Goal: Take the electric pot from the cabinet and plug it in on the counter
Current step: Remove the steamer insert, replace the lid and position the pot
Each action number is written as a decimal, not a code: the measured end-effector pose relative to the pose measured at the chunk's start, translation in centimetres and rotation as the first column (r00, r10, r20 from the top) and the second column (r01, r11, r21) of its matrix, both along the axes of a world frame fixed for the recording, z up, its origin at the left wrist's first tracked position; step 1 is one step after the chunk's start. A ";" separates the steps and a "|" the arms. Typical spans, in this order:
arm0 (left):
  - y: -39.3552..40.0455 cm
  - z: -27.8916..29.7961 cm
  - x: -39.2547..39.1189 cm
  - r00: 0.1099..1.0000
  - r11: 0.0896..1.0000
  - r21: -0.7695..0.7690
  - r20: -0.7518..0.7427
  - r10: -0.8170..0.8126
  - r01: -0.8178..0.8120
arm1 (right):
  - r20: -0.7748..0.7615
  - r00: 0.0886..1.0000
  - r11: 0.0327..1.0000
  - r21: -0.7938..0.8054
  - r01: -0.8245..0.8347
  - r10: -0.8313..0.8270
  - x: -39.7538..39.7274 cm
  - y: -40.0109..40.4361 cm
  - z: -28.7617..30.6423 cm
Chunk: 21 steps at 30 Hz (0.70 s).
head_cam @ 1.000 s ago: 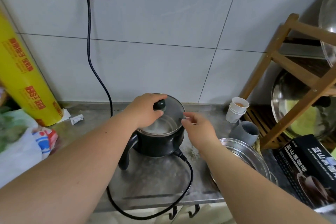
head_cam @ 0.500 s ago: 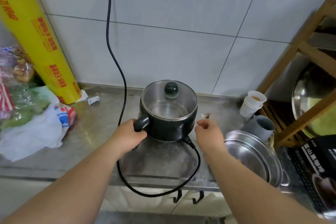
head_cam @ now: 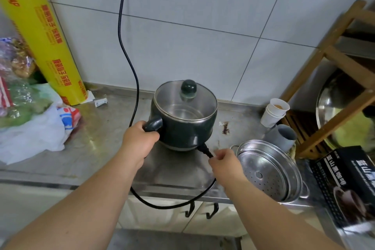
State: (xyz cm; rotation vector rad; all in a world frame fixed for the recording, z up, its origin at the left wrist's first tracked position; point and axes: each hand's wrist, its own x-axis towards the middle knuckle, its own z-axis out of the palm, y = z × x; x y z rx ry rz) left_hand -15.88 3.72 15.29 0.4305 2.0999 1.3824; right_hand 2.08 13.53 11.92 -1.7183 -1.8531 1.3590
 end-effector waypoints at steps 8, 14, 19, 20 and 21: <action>-0.6 8.3 -0.7 0.987 0.978 0.180 -0.094 0.127 -0.109 | -0.103 0.994 0.986 -0.169 0.009 -0.027 -0.1 0.4 1.9; -1.6 13.0 -1.2 0.951 0.941 0.262 -0.164 0.261 -0.213 | -0.257 0.962 0.840 -0.499 -0.214 0.093 -0.5 -1.3 3.8; -3.2 14.5 -1.3 0.925 0.914 0.299 -0.178 0.335 -0.274 | -0.508 0.845 0.768 -0.604 -0.211 -0.167 -2.2 -1.2 3.8; -3.6 14.6 -1.3 0.921 0.908 0.305 -0.171 0.349 -0.288 | -0.530 0.814 0.766 -0.618 -0.178 -0.238 -2.4 -0.8 3.8; -4.0 14.5 -1.5 0.916 0.899 0.313 -0.159 0.368 -0.307 | -0.547 0.784 0.763 -0.629 -0.153 -0.294 -2.4 -0.2 3.8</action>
